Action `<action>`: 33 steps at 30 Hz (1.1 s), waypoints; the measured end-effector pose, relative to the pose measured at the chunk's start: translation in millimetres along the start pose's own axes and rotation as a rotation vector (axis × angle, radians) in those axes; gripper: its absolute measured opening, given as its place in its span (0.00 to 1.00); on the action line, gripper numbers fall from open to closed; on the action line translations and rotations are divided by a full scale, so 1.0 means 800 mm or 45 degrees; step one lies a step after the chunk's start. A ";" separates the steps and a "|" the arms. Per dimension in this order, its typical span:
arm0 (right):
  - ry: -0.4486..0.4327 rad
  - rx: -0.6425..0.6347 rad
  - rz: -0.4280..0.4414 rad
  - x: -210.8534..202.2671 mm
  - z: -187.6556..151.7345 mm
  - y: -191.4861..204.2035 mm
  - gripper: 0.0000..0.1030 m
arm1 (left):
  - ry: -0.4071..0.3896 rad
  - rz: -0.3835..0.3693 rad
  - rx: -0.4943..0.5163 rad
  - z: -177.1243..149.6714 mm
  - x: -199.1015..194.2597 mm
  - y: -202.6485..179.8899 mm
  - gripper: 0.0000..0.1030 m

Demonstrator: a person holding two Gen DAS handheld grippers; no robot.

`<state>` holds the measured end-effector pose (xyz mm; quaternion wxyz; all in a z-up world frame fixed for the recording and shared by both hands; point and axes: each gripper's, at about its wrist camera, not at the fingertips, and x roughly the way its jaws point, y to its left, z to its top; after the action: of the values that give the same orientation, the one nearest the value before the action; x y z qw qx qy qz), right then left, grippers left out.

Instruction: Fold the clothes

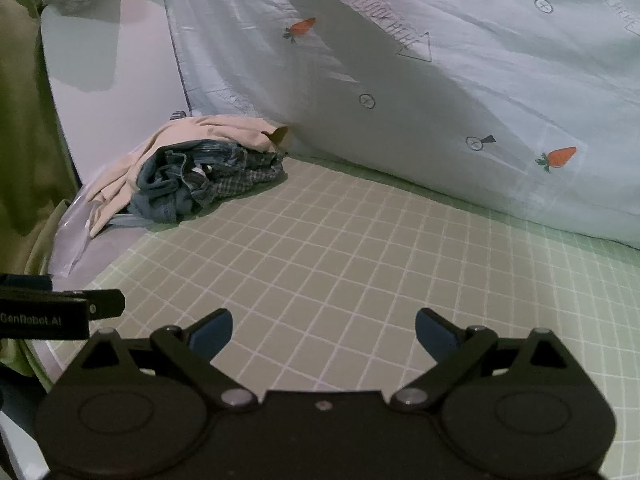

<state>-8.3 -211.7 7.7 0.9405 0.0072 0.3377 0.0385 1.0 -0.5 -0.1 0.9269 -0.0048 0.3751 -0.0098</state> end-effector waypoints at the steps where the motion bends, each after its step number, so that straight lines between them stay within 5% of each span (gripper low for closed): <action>1: 0.000 0.000 0.001 0.000 0.000 0.000 0.96 | 0.001 0.001 0.001 0.001 0.001 0.000 1.00; 33: 0.006 0.006 0.024 -0.005 0.002 -0.004 0.96 | -0.001 0.000 0.009 -0.002 -0.001 -0.001 1.00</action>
<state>-10.0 -215.0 11.2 0.9393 0.0126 0.3397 0.0464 -0.6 -1.2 -0.7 0.9270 -0.0013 0.3748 -0.0111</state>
